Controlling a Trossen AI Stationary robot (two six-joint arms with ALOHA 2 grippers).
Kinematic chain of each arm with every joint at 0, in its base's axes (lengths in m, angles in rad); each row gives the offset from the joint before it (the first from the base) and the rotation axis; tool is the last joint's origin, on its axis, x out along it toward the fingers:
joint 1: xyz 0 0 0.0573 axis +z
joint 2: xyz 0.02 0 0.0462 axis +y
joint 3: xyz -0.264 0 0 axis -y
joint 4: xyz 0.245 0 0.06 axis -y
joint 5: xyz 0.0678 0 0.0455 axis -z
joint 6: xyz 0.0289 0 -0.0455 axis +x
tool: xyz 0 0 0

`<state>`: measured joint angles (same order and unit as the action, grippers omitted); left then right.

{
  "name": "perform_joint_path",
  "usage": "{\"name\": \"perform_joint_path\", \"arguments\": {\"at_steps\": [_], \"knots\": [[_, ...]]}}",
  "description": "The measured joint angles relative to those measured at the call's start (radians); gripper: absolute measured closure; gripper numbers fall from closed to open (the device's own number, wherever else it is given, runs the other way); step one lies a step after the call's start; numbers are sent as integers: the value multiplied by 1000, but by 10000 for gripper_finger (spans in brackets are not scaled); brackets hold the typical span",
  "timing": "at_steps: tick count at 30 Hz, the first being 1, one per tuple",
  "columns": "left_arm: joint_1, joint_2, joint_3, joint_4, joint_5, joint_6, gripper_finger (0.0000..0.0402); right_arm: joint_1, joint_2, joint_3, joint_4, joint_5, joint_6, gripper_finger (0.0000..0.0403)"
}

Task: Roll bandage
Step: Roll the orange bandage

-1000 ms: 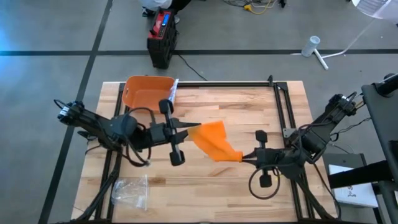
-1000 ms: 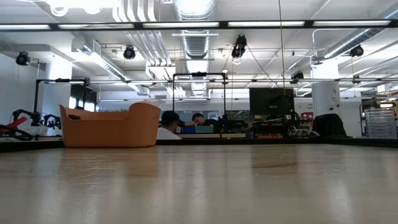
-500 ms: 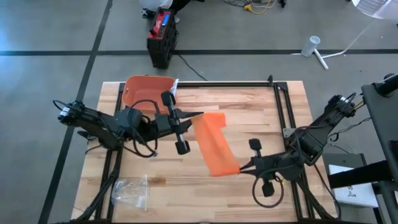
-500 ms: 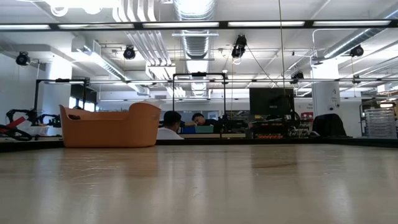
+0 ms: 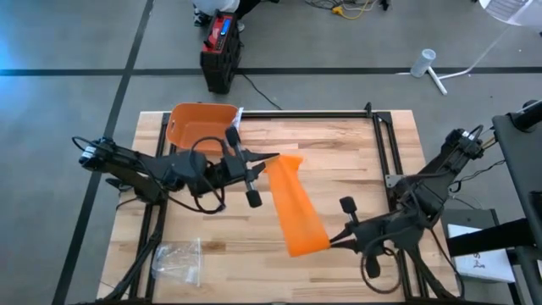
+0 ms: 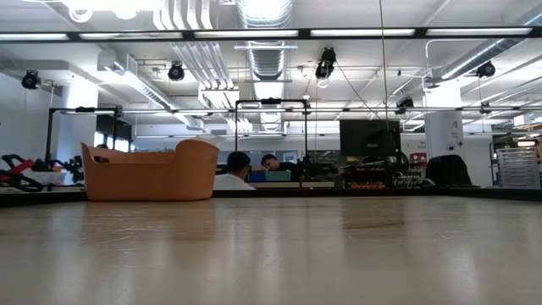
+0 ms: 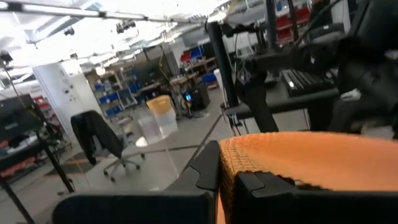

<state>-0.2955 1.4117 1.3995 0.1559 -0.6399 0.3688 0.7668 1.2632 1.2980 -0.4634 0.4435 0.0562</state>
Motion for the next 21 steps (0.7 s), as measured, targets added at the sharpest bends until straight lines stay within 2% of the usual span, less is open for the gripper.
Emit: {"name": "perform_joint_path", "arguments": {"at_steps": [4, 14, 21], "knots": [[5, 0, -36, -21, -5, -39, 401, 21, -14, 0, 66, -2, -56, 403], [5, -1, -111, -53, -8, -123, 401, 28, -46, 21, 80, 2, -99, 403], [5, -18, -123, -56, -51, -123, 401, 28, -46, 52, -16, 80, -65, 403]]}}
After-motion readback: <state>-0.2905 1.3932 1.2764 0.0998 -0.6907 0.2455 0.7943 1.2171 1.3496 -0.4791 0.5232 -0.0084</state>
